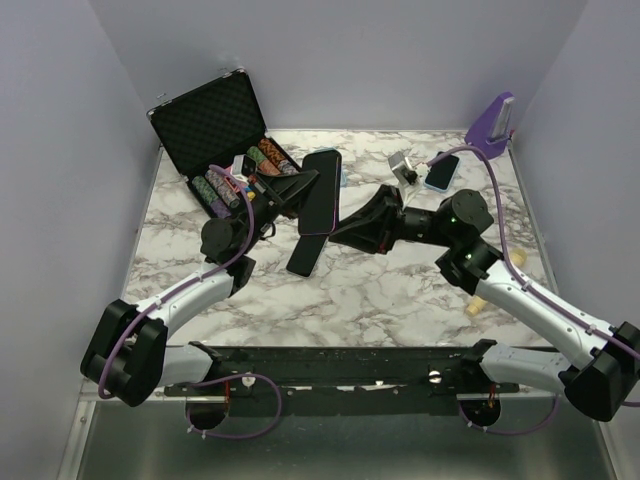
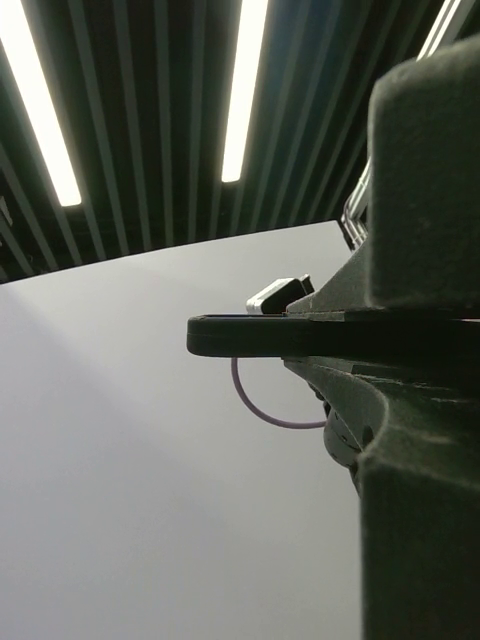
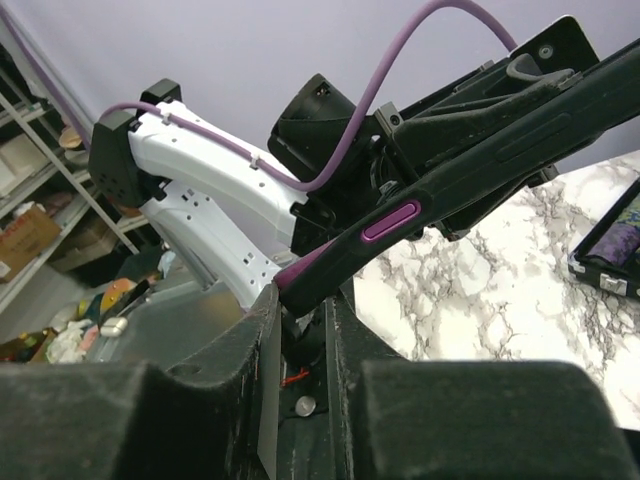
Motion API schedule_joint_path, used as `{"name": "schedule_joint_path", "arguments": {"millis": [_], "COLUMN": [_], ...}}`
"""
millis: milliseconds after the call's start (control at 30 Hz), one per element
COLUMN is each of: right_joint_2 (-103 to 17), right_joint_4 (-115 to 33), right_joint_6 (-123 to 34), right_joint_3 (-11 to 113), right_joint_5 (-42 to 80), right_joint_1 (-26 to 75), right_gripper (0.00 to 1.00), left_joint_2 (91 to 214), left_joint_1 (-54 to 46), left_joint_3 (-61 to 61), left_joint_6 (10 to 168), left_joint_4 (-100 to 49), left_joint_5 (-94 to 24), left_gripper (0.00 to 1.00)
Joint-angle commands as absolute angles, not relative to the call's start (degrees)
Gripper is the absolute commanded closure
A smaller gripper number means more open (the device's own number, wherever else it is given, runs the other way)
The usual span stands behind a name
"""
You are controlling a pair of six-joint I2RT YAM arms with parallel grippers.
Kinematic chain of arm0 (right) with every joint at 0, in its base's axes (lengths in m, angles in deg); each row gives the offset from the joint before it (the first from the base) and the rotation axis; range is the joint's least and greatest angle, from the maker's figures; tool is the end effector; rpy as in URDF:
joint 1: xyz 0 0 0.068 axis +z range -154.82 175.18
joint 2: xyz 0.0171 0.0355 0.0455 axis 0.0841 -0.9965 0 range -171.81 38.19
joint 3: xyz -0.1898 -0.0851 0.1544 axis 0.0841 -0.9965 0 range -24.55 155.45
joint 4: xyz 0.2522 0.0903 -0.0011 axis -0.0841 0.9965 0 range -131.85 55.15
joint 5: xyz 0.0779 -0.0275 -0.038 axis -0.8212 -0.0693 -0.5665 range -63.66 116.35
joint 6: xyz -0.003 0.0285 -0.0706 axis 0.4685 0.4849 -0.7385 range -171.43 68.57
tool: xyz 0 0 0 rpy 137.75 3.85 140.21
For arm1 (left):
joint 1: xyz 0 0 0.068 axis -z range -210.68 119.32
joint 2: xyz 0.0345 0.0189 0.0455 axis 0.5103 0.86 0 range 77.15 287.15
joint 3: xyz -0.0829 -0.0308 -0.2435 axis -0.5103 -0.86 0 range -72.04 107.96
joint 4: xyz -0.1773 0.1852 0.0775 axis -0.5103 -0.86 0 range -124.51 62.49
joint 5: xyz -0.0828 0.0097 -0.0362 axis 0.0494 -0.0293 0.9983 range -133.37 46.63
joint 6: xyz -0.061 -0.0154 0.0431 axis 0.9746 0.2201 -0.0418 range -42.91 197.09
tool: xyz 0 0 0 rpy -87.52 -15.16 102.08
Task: Take the phone out of the phone case
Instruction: Remove the phone case from the phone.
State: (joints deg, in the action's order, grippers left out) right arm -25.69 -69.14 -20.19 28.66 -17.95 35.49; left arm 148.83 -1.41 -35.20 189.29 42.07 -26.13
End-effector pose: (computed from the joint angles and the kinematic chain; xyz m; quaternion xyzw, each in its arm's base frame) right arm 0.1873 0.2179 0.3845 -0.3451 0.5278 0.6170 0.4708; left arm 0.2470 -0.1605 0.3333 -0.2041 0.4315 -0.8498 0.2234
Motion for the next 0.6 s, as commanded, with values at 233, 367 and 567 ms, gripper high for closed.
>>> {"name": "schedule_joint_path", "arguments": {"millis": [233,367,567], "right_joint_2": [-27.9,-27.7,-26.1], "right_joint_4": [-51.8,-49.1,-52.7], "right_joint_6": [-26.1,-28.7,-33.6], "right_joint_3": [31.6,30.0,24.9], "right_joint_5": [14.2,24.1,22.7], "right_joint_1": [35.4,35.4,35.4], "right_gripper": [0.99,0.99,0.99], "left_joint_2": [146.6,146.2,146.4], "left_joint_1": [1.2,1.5,1.6], "left_joint_3": [-31.4,-30.8,-30.6], "left_joint_6": [192.4,192.7,192.9], "left_joint_4": [47.0,46.9,47.2], "left_joint_5": [-24.2,-24.1,-24.2], "left_gripper": [1.0,1.0,1.0]}}
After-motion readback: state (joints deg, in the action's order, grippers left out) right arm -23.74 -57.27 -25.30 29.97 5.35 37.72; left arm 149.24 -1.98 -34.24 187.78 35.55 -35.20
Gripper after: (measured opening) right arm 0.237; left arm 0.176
